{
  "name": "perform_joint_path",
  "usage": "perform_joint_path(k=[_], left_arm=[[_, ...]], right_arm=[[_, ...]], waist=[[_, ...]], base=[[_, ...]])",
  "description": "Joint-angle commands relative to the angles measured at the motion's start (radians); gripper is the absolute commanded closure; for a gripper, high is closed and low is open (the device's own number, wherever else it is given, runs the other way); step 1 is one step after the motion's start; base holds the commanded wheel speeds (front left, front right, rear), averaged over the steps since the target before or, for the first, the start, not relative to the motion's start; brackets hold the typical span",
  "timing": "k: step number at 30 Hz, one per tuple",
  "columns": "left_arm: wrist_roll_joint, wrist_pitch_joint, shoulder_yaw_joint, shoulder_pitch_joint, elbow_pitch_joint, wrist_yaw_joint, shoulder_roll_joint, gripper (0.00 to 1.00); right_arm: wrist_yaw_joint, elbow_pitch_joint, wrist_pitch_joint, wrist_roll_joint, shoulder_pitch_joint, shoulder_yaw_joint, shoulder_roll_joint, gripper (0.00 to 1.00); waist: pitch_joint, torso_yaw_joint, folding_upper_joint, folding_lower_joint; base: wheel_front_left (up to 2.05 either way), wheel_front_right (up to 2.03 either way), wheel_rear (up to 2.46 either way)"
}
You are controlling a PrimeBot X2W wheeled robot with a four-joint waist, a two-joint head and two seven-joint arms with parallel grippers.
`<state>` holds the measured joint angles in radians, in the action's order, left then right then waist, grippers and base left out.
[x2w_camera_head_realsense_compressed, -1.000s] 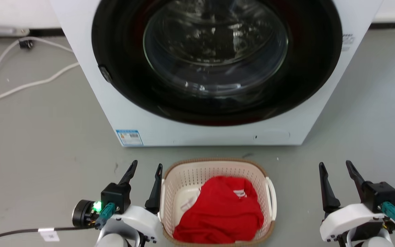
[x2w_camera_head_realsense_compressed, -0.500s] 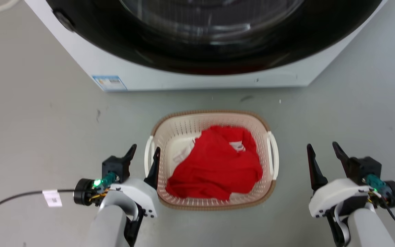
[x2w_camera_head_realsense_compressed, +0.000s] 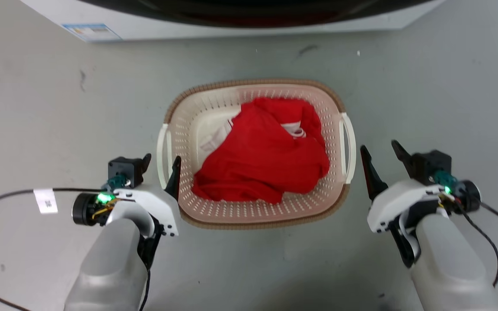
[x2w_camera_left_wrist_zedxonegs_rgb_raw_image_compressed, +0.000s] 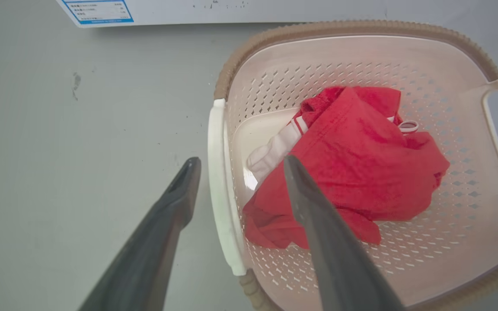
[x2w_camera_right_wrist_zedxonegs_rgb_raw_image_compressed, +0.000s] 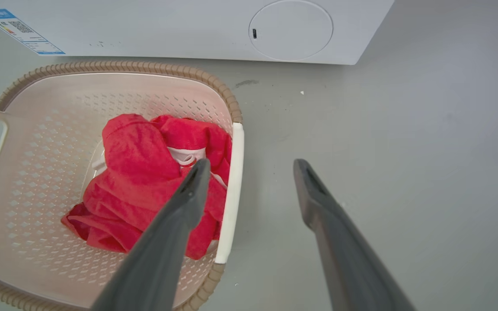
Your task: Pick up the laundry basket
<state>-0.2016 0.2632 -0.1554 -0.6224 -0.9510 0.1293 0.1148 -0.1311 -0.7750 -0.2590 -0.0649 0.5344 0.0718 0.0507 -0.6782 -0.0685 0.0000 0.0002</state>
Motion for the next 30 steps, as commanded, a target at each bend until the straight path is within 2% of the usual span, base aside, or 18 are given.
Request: perform_joint_path(k=[1,9,14,23,24,25,26,30], left_arm=[[-0.013,0.002,-0.011,-0.029,-0.013,0.001,0.004,0.00],[-0.100,-0.005,-0.120,-0.151,-0.126,0.001,0.029,0.00],[-0.175,-0.046,-0.195,-0.215,-0.173,0.001,0.039,0.00],[-0.296,-0.131,-0.304,-0.284,-0.194,0.001,0.064,0.00],[-0.310,-0.136,-0.318,-0.290,-0.190,0.001,0.067,0.56],[-0.329,-0.144,-0.333,-0.293,-0.183,0.001,0.066,1.00],[-0.342,-0.151,-0.348,-0.295,-0.179,0.001,0.069,1.00],[-0.393,-0.155,-0.406,-0.298,-0.163,0.002,0.078,1.00]], right_arm=[[0.001,-0.021,-0.004,-0.007,0.034,0.013,-0.001,0.00],[0.001,-0.191,-0.006,-0.043,0.182,0.086,-0.001,0.00],[0.001,-0.293,0.010,-0.098,0.265,0.140,-0.001,0.00],[0.001,-0.378,0.084,-0.211,0.359,0.258,0.000,0.00],[0.001,-0.389,0.100,-0.226,0.367,0.269,0.000,0.13],[0.001,-0.392,0.105,-0.237,0.375,0.281,-0.001,0.66],[0.001,-0.395,0.112,-0.250,0.381,0.292,-0.001,1.00],[-0.001,-0.406,0.136,-0.296,0.385,0.344,-0.005,1.00]], waist=[[-0.052,-0.019,0.0000,-0.0002],[-0.130,-0.025,0.0000,-0.0002],[-0.159,-0.021,0.0000,-0.0002],[-0.194,-0.016,0.0000,-0.0002],[-0.196,-0.015,0.0000,-0.0002],[-0.198,-0.014,0.0000,-0.0002],[-0.200,-0.013,0.0000,-0.0002],[-0.195,-0.012,0.0000,-0.0002]], base=[[0.00,0.00,0.00],[0.00,0.00,0.00],[0.00,0.00,0.00],[0.00,0.00,0.00],[0.00,0.00,0.00],[0.00,0.00,0.00],[0.00,0.00,0.00],[0.00,0.00,0.00]])
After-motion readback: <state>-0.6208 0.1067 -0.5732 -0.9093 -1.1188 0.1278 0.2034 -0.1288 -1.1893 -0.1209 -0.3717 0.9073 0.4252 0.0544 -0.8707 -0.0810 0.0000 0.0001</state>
